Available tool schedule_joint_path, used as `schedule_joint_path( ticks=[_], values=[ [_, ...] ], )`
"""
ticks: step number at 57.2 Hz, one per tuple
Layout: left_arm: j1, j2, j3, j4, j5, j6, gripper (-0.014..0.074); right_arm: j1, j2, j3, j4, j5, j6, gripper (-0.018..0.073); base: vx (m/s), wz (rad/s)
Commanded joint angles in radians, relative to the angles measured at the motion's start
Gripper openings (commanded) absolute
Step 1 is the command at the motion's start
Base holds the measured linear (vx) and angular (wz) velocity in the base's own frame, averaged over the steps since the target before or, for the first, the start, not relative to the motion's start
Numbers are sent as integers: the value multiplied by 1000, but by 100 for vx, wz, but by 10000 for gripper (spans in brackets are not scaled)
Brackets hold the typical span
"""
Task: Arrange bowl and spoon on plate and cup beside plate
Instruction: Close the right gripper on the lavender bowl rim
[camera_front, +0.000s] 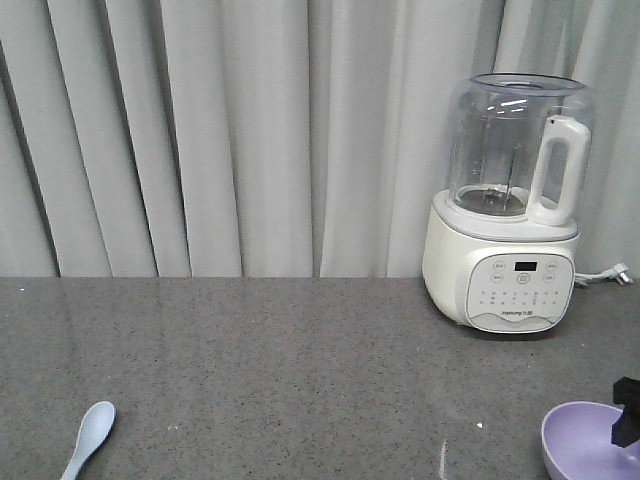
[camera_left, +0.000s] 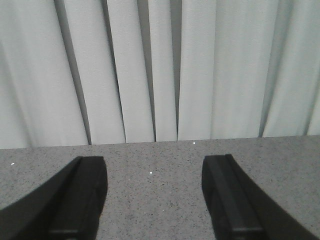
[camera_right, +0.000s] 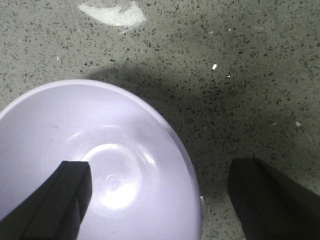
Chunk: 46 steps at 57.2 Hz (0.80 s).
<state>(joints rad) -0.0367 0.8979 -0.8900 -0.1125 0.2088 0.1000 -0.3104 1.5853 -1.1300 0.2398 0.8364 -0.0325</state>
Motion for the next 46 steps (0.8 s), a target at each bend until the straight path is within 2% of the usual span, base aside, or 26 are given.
schedule_joint_path(
  ticks=[1,11,16,21,31,46],
  values=[
    [-9,-8,-36,-9,-71,-4,541,-5,-22,-33,10,-48,-15,594,0,0],
    [-9,-8,-36,-9,-70,-4,541,-5,24,-33,24,-49,-20,587,0,0],
    [-9,-8,-36,-9,-70,-4,541,-5,32,-33,31,-53,-32,539,0,0],
    [-9,-8,-36,-9,-68,-4,541,-5,33,-33,30,-55,-34,405,0,0],
    [-9,-8,-36,-9,-67,-4,541,-5,33,-33,30,-54,-60,-15,0,0],
    [-9,-8,-36,-12,7,-9,541,-5,33,-33,29,-54,-68,-11,0,0]
  ],
)
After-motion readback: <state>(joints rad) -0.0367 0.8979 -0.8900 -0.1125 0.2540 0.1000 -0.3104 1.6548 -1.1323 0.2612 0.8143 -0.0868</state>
